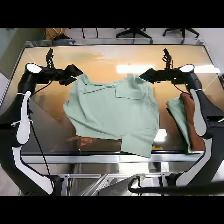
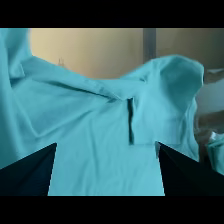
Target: Fold the shirts.
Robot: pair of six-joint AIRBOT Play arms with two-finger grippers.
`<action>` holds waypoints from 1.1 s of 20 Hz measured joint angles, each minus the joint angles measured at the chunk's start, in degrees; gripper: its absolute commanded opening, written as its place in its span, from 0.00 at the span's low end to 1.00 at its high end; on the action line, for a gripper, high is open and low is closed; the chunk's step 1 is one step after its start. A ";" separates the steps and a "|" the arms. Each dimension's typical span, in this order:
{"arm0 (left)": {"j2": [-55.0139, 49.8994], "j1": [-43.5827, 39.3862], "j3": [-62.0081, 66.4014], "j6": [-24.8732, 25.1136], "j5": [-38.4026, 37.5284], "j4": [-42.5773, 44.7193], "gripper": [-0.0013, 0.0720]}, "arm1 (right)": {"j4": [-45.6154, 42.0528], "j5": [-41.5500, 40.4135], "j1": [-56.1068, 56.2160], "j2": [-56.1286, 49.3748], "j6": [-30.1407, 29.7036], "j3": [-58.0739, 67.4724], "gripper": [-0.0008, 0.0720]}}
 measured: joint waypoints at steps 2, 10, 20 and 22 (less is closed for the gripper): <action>-1.46 2.86 4.37 0.04 -8.09 -1.62 0.71 | -0.52 4.55 -2.97 1.64 1.18 0.07 0.41; 9.73 9.97 -12.79 2.86 -26.14 0.15 0.67 | -13.75 17.27 -11.63 16.83 6.12 -15.10 0.41; 28.35 8.39 -58.71 8.33 -9.44 8.90 0.67 | -20.70 13.46 -20.26 33.44 7.15 -47.25 0.41; 29.05 6.84 -61.79 8.76 -5.25 9.14 0.67 | -20.28 12.85 -20.57 32.85 7.17 -48.94 0.42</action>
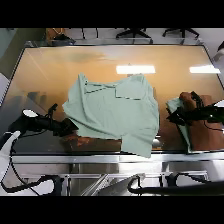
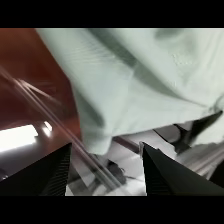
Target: Fold the shirts.
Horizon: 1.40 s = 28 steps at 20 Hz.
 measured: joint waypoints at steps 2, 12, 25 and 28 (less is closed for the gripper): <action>0.31 -1.44 -1.81 0.22 3.23 0.07 0.67 | 0.22 -0.39 -0.15 -1.01 0.15 -0.90 0.42; 0.59 -9.22 -3.61 0.61 16.13 -2.89 0.04 | 0.59 -3.37 4.98 -9.75 0.15 -1.84 0.42; 12.66 2.32 5.29 1.53 3.80 -3.74 0.03 | 17.99 -2.19 10.01 -3.61 -6.10 7.78 0.03; 21.70 3.76 19.67 1.51 -1.20 -4.17 0.03 | 29.70 -1.81 8.50 4.57 -10.01 20.11 0.03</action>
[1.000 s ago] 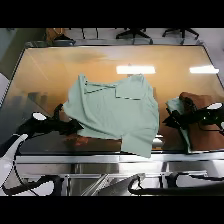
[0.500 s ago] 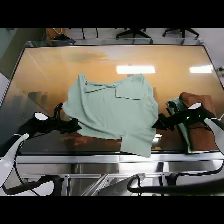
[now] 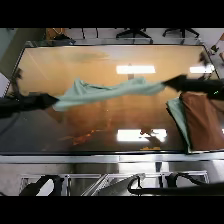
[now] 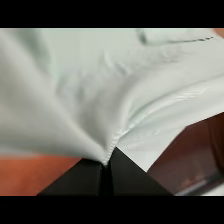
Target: Fold the shirts.
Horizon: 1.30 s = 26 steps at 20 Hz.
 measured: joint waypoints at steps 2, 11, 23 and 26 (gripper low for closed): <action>4.70 0.24 12.00 -0.07 -1.49 0.04 0.03 | 4.46 -2.67 -0.48 4.68 -2.21 9.53 0.03; 6.67 0.44 52.15 -2.01 -5.88 5.46 0.03 | 2.03 -12.26 -0.96 11.58 -4.76 37.27 0.03; -28.59 -5.81 38.93 7.93 -0.94 7.02 0.03 | -8.31 -11.34 9.51 -19.91 -4.31 25.40 0.03; -44.41 -7.80 43.82 8.72 -1.11 8.13 0.04 | -8.72 -17.27 12.04 -31.71 -5.84 23.89 0.03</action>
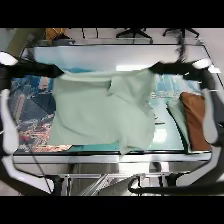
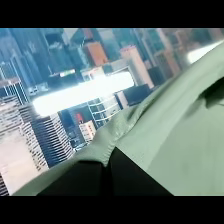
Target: Fold the shirts.
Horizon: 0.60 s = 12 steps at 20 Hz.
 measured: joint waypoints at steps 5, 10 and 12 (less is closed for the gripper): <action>-14.78 -0.44 10.56 -4.17 -1.60 0.13 0.98 | 2.86 -5.31 1.03 -8.50 -1.90 -0.59 0.34; -10.95 4.50 11.52 -8.33 -7.10 0.28 0.98 | 0.04 1.03 -3.69 -2.10 1.27 -0.59 0.34; -6.36 8.22 6.71 -9.33 -10.40 0.26 0.98 | -5.33 6.12 -6.49 2.51 5.29 -1.70 0.34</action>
